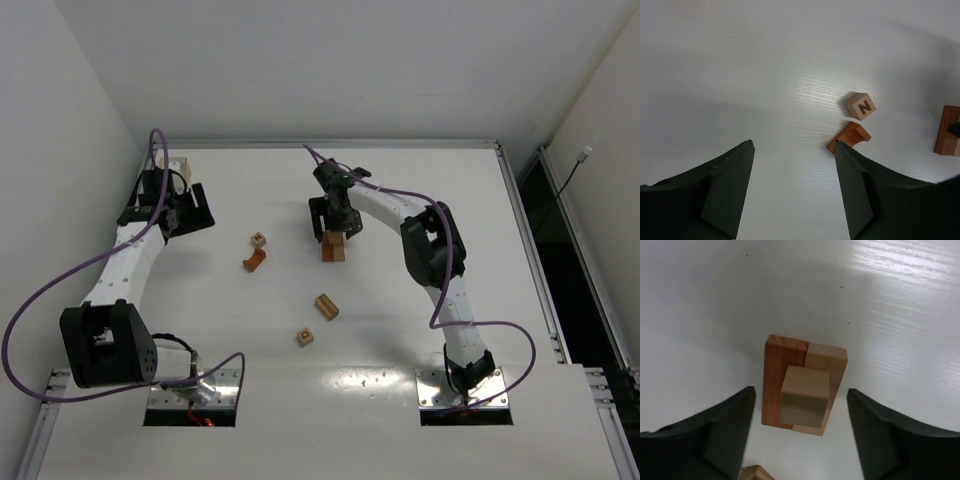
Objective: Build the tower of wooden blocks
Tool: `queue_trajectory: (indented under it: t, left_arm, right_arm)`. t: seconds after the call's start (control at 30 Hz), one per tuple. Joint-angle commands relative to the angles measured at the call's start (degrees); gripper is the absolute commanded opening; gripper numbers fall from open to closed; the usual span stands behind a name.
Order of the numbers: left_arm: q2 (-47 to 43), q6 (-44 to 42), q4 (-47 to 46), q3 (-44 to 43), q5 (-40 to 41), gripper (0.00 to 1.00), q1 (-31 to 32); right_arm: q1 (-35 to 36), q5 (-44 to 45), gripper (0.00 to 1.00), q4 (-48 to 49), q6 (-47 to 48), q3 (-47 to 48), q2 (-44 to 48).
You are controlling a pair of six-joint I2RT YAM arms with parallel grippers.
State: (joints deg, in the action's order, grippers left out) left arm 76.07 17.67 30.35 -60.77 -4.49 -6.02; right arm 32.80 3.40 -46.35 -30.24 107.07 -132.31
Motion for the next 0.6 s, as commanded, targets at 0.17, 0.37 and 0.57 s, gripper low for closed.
queue_trajectory:
  t: [0.17, 0.37, 0.57]
  left_arm:
    - [-0.8, 1.0, -1.4, 1.3, -1.0, 0.62, -1.3]
    - [-4.0, 1.0, -1.4, 1.3, -1.0, 0.62, -1.3]
    - [-8.3, -0.8, -2.0, 3.7, -0.5, 0.62, -1.3]
  right_arm:
    - [0.6, -3.0, 0.90, 1.6, 2.0, 1.6, 4.0]
    - [4.2, 1.7, 0.93, 3.0, 4.4, -4.2, 16.3]
    - [12.1, 4.0, 0.84, 9.3, 13.8, -19.6, 35.4]
